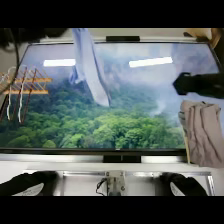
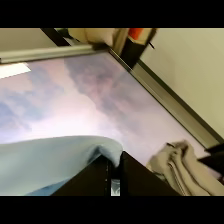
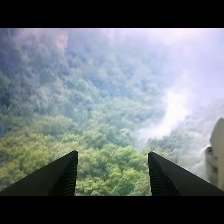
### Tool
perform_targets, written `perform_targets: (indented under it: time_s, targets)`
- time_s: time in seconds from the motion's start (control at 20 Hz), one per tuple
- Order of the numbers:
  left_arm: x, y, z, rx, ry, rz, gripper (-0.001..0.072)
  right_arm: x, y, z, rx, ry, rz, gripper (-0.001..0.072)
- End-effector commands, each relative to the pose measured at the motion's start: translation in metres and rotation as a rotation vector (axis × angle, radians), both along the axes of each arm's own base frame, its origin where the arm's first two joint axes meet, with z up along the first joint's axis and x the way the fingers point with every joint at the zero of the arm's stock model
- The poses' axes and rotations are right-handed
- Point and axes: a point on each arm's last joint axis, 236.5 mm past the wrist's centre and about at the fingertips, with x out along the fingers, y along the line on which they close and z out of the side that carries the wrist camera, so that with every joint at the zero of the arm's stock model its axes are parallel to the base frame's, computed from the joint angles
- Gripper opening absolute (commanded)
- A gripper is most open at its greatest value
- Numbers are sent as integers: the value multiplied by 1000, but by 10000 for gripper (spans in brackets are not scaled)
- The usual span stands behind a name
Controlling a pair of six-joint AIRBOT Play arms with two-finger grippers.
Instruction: Fold the shirts.
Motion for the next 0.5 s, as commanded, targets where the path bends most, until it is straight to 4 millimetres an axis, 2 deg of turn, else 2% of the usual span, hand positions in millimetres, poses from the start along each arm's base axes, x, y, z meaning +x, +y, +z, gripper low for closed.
perform_targets:
  time_s: [0.0, 0.1, 0.15, 0.25, 0.3, 0.35, 0.45]
  targets:
    - [-63, -76, -52, 0, 124, -153, 32, -64, -38, 68, -25, -244, -91, 549]
    - [-73, -130, -113, -8, 201, -185, 33, -90, -46, 87, 6, -319, -120, 549]
    - [-75, -149, -146, 0, 250, -181, 33, -99, -48, 91, 22, -337, -128, 549]
    - [-68, -172, -212, 32, 403, -145, 34, -109, -49, 85, 37, -303, -142, 549]
    - [-59, -175, -234, 26, 486, -106, 36, -111, -47, 74, 36, -251, -138, 549]
    - [-47, -173, -245, 17, 532, -76, 128, -112, -45, 59, 31, -180, -132, 549]
    - [-18, -148, -242, 11, 553, -27, 709, -107, -39, 33, 17, -44, -123, 549]
